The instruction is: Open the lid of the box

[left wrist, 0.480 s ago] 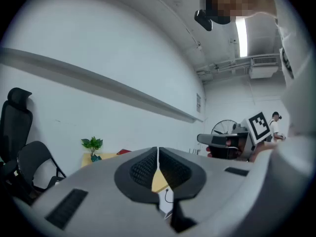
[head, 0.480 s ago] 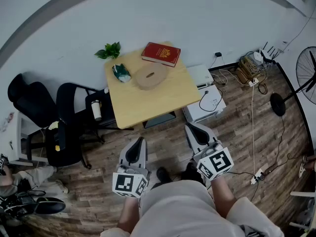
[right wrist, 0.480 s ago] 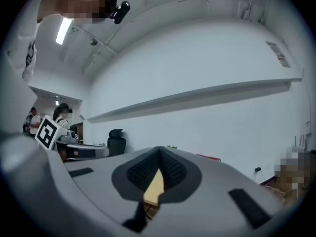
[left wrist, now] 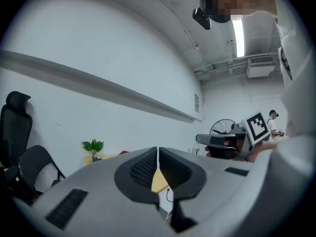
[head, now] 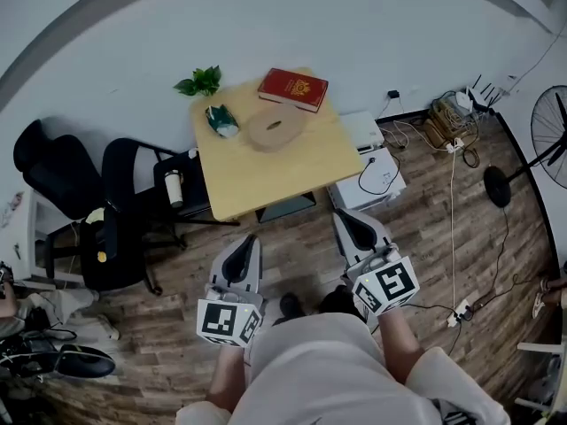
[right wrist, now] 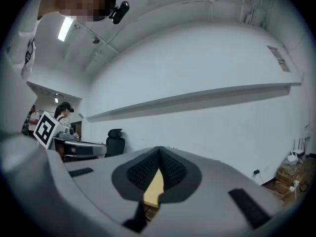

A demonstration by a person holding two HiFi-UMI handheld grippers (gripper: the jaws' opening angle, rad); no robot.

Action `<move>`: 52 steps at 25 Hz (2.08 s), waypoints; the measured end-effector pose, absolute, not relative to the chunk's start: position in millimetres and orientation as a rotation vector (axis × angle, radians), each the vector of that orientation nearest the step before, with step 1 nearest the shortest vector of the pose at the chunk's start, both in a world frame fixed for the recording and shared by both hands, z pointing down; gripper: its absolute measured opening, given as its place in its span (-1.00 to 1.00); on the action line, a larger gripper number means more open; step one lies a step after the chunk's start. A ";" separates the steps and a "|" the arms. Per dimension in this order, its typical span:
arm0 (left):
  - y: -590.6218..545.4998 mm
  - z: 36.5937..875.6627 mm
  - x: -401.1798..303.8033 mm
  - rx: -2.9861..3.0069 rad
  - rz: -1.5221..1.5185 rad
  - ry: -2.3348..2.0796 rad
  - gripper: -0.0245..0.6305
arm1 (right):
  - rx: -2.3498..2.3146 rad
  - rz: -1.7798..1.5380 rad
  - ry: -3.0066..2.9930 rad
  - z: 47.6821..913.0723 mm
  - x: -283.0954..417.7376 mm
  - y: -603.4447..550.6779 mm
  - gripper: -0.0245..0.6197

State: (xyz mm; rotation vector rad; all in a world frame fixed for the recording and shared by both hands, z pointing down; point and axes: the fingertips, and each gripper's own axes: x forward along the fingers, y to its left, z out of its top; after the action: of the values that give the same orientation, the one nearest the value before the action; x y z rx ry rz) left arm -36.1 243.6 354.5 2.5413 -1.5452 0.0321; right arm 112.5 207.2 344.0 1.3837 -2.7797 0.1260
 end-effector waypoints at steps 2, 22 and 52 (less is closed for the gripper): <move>247.2 356.9 -39.2 2.545 0.038 -1.535 -0.88 | 1.376 0.136 -2.783 347.6 106.8 211.7 -0.93; 242.9 385.9 -75.7 2.442 0.089 -1.609 -0.87 | 1.175 0.157 -2.766 372.6 64.7 206.2 -0.92; 65.2 375.6 -100.9 2.327 0.179 -1.745 -0.66 | 0.903 0.135 -2.803 379.1 21.7 0.3 -0.64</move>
State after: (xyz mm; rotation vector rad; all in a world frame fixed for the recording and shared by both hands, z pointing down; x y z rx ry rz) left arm -100.9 65.2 375.6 2.3266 -1.7453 0.1785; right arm 21.7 0.3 379.1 0.9032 -2.8026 0.1350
